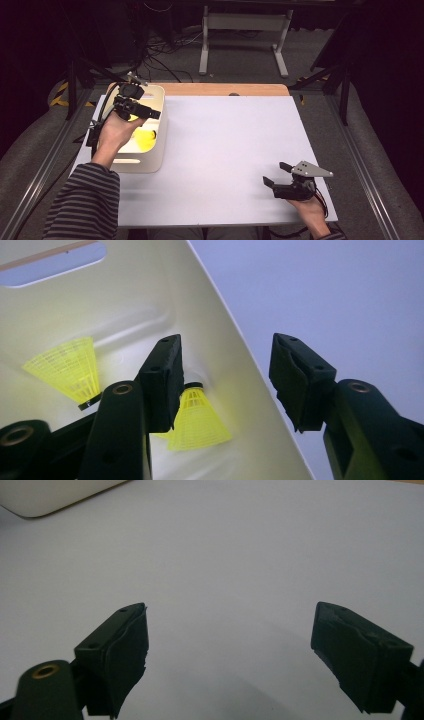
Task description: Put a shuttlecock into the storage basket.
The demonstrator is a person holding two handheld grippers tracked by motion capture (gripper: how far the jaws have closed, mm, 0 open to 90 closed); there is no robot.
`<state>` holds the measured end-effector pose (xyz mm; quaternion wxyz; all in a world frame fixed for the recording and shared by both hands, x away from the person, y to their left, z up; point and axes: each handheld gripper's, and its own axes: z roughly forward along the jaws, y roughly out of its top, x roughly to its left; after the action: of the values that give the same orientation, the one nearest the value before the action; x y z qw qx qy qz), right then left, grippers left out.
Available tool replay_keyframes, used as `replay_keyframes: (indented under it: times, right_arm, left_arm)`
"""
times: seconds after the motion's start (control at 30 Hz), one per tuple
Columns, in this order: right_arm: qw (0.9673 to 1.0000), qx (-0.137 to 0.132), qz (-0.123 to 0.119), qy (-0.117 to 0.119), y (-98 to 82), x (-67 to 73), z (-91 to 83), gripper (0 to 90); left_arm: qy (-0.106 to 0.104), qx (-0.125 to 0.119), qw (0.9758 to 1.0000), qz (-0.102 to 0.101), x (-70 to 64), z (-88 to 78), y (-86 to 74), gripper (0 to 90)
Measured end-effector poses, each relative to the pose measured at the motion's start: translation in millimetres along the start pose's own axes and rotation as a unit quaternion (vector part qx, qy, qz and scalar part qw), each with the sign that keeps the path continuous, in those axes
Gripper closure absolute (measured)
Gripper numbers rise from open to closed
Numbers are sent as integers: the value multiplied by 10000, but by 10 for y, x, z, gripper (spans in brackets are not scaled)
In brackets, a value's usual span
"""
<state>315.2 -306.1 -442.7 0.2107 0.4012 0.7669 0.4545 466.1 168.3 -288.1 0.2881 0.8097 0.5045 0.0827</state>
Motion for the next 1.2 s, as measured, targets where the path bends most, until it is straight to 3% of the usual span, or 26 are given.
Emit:
replay_keyframes:
  times: [1.2]
  right_arm:
    - [10000, 11, 8, 3, -1, -3, 1, 161]
  left_arm:
    - [-148, 171, 9985, 507, -378, 160, 115, 418]
